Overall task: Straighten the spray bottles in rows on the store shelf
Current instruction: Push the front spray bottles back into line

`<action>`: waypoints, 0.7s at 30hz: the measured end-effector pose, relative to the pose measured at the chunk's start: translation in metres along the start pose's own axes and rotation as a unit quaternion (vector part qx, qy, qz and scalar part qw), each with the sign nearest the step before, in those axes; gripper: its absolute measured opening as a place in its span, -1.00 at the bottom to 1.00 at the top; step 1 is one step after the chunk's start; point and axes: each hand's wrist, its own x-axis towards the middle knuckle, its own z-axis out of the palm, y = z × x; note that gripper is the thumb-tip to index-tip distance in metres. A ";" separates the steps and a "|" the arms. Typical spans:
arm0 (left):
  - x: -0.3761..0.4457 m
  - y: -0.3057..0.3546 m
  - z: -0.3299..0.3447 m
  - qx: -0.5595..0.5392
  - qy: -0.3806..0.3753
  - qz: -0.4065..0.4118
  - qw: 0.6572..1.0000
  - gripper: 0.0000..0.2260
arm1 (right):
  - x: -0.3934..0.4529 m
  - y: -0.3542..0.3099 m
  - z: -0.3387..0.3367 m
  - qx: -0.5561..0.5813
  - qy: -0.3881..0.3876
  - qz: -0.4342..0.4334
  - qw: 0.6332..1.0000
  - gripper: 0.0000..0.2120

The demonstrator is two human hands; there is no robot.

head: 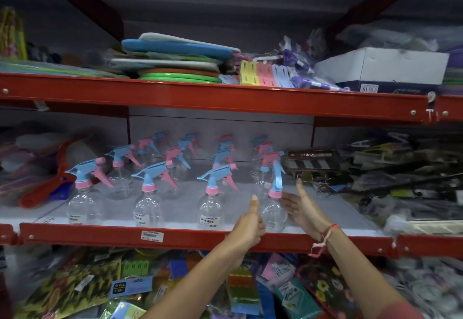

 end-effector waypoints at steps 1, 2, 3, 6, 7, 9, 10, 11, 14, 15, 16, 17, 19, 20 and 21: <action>0.003 -0.001 0.003 -0.007 0.000 -0.004 1.000 -0.58 | -0.001 -0.001 -0.002 -0.008 -0.015 0.006 1.000 -0.19; 0.007 -0.002 0.005 -0.011 0.001 -0.006 1.000 -0.56 | -0.003 -0.001 -0.004 -0.011 -0.028 0.010 1.000 -0.16; 0.012 -0.004 0.007 -0.010 0.004 -0.003 1.000 -0.54 | -0.005 0.000 -0.005 -0.011 -0.038 0.012 0.999 -0.14; 0.019 -0.004 0.011 0.012 0.022 0.001 1.000 -0.51 | -0.013 0.003 -0.008 0.003 -0.037 0.005 0.999 -0.12; 0.022 -0.005 0.011 0.017 0.027 -0.002 1.000 -0.50 | -0.015 0.005 -0.010 0.009 -0.029 0.000 1.000 -0.13; 0.027 -0.005 0.010 0.030 0.029 -0.007 0.999 -0.48 | -0.021 0.007 -0.013 0.011 -0.019 -0.007 1.000 -0.13; 0.028 -0.005 0.009 0.040 0.028 -0.011 0.999 -0.46 | -0.024 0.008 -0.015 0.008 -0.018 -0.008 1.000 -0.13; 0.030 -0.005 0.007 0.049 0.025 -0.010 0.998 -0.40 | -0.027 0.009 -0.016 0.004 -0.017 -0.010 1.000 -0.13; 0.034 -0.001 0.005 0.062 0.024 -0.039 0.997 -0.14 | -0.035 0.011 -0.018 -0.012 -0.004 -0.014 1.000 -0.17; 0.036 0.000 0.006 0.063 0.022 -0.039 0.997 -0.14 | -0.038 0.012 -0.019 -0.016 0.002 -0.016 1.000 -0.19; 0.035 0.003 0.006 0.065 0.020 -0.040 0.997 -0.14 | -0.040 0.013 -0.019 -0.023 0.007 -0.019 1.000 -0.21; 0.037 0.004 0.006 0.066 0.019 -0.037 0.997 -0.13 | -0.041 0.014 -0.019 -0.027 0.012 -0.023 0.999 -0.23; 0.038 0.006 0.006 0.068 0.021 -0.038 0.997 -0.10 | -0.045 0.015 -0.019 -0.031 0.023 -0.029 0.999 -0.24; 0.038 0.007 0.007 0.071 0.020 -0.045 0.996 -0.09 | -0.044 0.017 -0.020 -0.031 0.028 -0.032 0.999 -0.25; 0.040 0.007 0.007 0.075 0.020 -0.045 0.996 -0.07 | -0.045 0.017 -0.019 -0.034 0.034 -0.035 0.998 -0.26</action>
